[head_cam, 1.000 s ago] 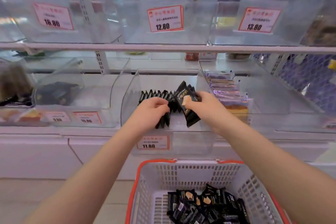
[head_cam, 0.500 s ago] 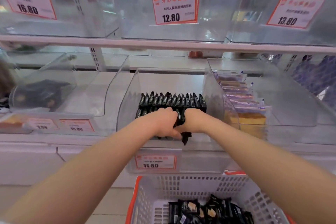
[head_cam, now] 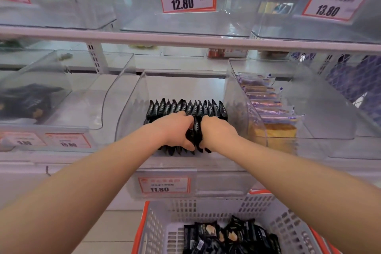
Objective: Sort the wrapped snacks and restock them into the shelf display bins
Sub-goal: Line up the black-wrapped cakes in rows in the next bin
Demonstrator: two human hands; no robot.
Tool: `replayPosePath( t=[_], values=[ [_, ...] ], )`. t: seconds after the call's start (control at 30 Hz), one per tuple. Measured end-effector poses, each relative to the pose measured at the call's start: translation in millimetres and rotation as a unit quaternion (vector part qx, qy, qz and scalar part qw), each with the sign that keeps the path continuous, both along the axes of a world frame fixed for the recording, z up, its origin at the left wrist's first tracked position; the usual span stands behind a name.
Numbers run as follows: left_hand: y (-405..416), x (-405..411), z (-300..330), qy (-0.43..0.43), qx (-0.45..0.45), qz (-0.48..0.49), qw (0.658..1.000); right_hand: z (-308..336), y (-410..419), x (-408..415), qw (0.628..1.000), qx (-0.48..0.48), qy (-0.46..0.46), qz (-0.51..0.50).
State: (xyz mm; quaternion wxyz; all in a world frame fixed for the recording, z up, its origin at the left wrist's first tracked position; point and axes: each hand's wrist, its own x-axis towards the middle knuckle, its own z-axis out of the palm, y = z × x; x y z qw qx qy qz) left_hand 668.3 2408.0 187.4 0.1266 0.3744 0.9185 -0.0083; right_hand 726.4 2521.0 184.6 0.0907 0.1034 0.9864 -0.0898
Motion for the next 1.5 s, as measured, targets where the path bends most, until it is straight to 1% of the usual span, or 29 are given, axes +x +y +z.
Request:
replayPosePath(
  t=[0.13,0.23,0.3,0.37,0.47,0.53,0.63,0.7,0.77,0.87,0.97,1.03,1.1,1.17,1.27,1.33,1.43,1.5],
  values=[
    [3.2,-0.2,-0.4,0.016,0.000,0.017,1.000,0.0,-0.4,-2.0,0.999,0.000,-0.013,0.030],
    [4.8,-0.2,-0.5,0.048,-0.008,0.036,0.998,-0.6,1.9,1.8,0.998,0.005,-0.040,0.040],
    [4.7,2.6,-0.8,0.066,-0.015,0.038,0.997,-2.7,2.6,4.6,0.998,0.015,-0.040,0.044],
    [2.1,5.7,0.0,0.067,-0.026,0.025,0.997,-4.3,2.5,5.3,0.998,0.030,-0.027,0.044],
    [-7.7,8.8,3.7,0.056,-0.050,-0.001,0.997,-3.2,2.2,0.5,0.995,0.080,-0.004,0.055],
    [-15.2,10.9,5.9,0.042,-0.063,-0.012,0.997,-1.4,2.7,-2.0,0.993,0.088,-0.012,0.072],
    [-23.9,16.3,10.3,0.009,-0.069,-0.018,0.997,3.0,7.5,-0.5,0.992,0.052,-0.060,0.099],
    [-28.2,22.1,17.8,0.003,-0.057,-0.015,0.998,11.5,10.3,3.7,0.989,0.049,-0.074,0.116],
    [-31.5,30.5,30.0,0.025,-0.037,-0.018,0.999,25.4,11.3,11.9,0.991,0.021,-0.041,0.124],
    [-34.6,55.0,52.8,0.095,0.015,-0.056,0.994,51.4,12.3,43.0,0.988,-0.052,0.039,0.140],
    [-35.8,95.3,66.4,0.145,0.113,-0.120,0.976,68.7,22.6,97.3,0.970,-0.130,0.122,0.166],
    [-34.7,125.0,64.8,0.144,0.139,-0.161,0.966,69.0,33.6,137.3,0.952,-0.197,0.129,0.194],
    [-29.5,149.4,49.8,0.128,0.129,-0.198,0.963,55.3,46.3,168.0,0.943,-0.249,0.095,0.199],
    [-18.6,167.0,24.1,0.094,0.096,-0.216,0.967,28.2,60.4,184.9,0.949,-0.248,0.054,0.188],
    [3.3,183.4,-26.4,0.005,0.017,-0.212,0.977,-29.9,83.9,195.2,0.965,-0.217,-0.030,0.145],
    [16.6,188.3,-67.2,-0.026,-0.029,-0.204,0.978,-72.4,103.7,200.8,0.973,-0.173,-0.086,0.122],
    [31.3,195.4,-129.8,-0.072,-0.087,-0.182,0.977,-128.9,132.6,215.6,0.972,-0.116,-0.176,0.104],
    [39.5,201.0,-168.7,-0.113,-0.110,-0.159,0.975,-161.2,148.6,226.6,0.966,-0.101,-0.219,0.091]
  ],
)
